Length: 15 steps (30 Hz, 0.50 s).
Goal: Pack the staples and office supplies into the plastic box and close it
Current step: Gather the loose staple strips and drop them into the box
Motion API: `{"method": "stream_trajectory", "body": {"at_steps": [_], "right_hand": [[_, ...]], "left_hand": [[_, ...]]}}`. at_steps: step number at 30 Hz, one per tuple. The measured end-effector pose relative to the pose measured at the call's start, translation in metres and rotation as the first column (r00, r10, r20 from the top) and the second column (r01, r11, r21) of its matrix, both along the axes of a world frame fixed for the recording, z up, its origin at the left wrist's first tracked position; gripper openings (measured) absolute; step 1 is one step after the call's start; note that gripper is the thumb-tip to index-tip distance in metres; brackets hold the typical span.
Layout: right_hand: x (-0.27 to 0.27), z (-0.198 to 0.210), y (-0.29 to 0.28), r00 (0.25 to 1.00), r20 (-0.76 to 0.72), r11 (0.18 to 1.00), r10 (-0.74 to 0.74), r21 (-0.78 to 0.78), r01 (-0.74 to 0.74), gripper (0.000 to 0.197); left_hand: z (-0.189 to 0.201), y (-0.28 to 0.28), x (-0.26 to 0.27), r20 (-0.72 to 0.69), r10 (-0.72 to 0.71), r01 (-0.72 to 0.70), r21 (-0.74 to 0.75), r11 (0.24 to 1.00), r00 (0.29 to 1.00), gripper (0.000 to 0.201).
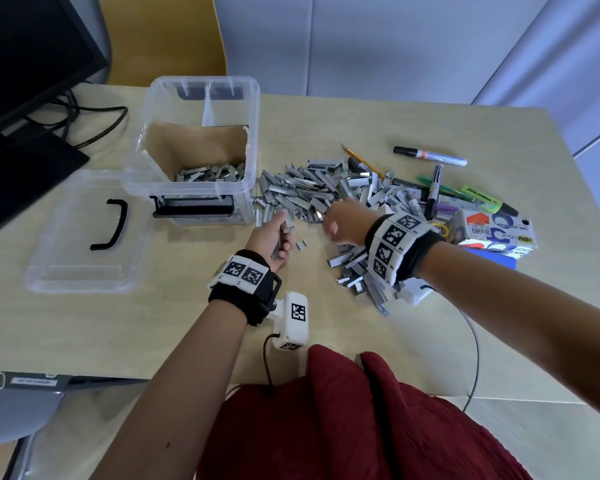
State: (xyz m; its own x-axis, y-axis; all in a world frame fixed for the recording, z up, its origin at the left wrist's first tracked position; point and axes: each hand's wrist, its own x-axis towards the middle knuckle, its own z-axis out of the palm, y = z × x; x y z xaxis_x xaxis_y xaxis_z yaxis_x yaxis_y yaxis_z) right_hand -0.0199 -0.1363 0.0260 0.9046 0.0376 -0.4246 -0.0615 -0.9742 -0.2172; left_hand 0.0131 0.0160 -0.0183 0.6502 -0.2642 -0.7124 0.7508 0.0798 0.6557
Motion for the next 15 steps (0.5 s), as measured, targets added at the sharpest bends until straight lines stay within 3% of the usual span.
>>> {"method": "stream_trajectory", "body": {"at_steps": [4,7,12,15], "right_hand": [[-0.006,-0.018,0.004,0.990,0.001,0.983,0.140,-0.119,-0.138,0.022],[-0.006,-0.023,0.005,0.983,0.059,0.977,0.173,-0.135,-0.164,0.021],[-0.002,-0.014,0.003,1.000,0.023,0.999,-0.001,-0.036,0.002,0.017],[-0.003,0.001,0.010,0.986,0.100,0.973,-0.137,0.202,0.115,0.015]], "left_hand": [[-0.001,0.007,0.003,0.079,-0.113,0.109,0.057,0.992,0.990,0.017],[0.001,0.009,0.004,0.068,-0.101,0.100,0.017,0.995,0.993,0.014],[-0.001,0.011,0.005,0.025,-0.052,0.052,-0.014,0.999,0.998,0.032],[-0.002,0.006,0.000,-0.060,0.044,-0.048,-0.069,0.996,0.997,0.036]]}}
